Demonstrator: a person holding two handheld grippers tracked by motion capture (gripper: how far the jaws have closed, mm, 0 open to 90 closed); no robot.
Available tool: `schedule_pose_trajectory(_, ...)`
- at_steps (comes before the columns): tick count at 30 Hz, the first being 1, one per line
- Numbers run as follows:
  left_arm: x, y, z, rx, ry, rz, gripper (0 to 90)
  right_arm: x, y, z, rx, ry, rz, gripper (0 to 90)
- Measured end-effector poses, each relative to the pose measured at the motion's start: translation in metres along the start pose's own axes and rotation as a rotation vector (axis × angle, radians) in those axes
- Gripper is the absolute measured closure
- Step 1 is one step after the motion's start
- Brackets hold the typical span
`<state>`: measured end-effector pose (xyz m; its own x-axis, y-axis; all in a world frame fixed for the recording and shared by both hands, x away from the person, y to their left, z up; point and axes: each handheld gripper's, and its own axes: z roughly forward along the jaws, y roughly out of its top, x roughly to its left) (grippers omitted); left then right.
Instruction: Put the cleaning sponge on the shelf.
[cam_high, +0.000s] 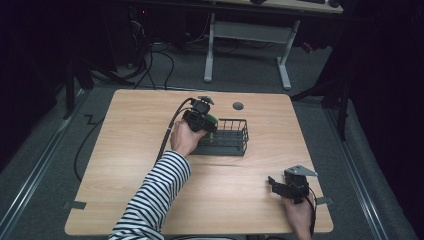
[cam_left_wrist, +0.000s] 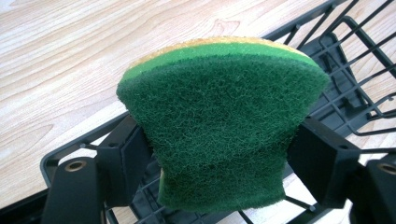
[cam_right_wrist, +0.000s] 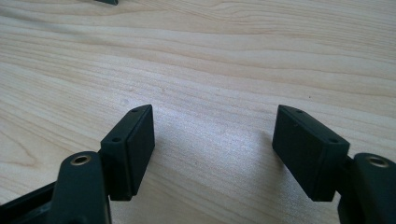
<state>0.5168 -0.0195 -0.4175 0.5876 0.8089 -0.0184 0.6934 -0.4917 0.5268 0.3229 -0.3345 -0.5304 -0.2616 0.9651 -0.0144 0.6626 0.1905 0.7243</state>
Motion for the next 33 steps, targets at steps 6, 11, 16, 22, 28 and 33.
schedule_pose_trajectory(6,0.001,-0.003,0.001,0.007,-0.013,-0.01,23.4,0.0,0.0,0.0,0.0,0.0,0.001,29.6)
schedule_pose_trajectory(11,0.003,-0.007,-0.001,-0.004,-0.022,-0.012,16.7,0.0,0.0,0.0,0.0,0.0,0.001,29.6)
schedule_pose_trajectory(16,0.008,-0.011,-0.006,-0.018,-0.035,-0.01,15.3,0.0,0.0,0.0,0.0,0.0,-0.002,29.6)
schedule_pose_trajectory(22,0.015,-0.018,-0.018,-0.051,-0.049,-0.02,15.2,0.0,0.0,0.0,0.001,-0.001,0.0,29.7)
schedule_pose_trajectory(28,0.024,-0.027,-0.033,-0.081,-0.075,-0.03,15.5,0.0,0.0,0.0,0.0,-0.001,0.0,29.7)
schedule_pose_trajectory(33,0.03,-0.034,-0.045,-0.113,-0.068,-0.033,16.0,0.0,0.0,0.0,0.001,-0.003,0.0,29.7)
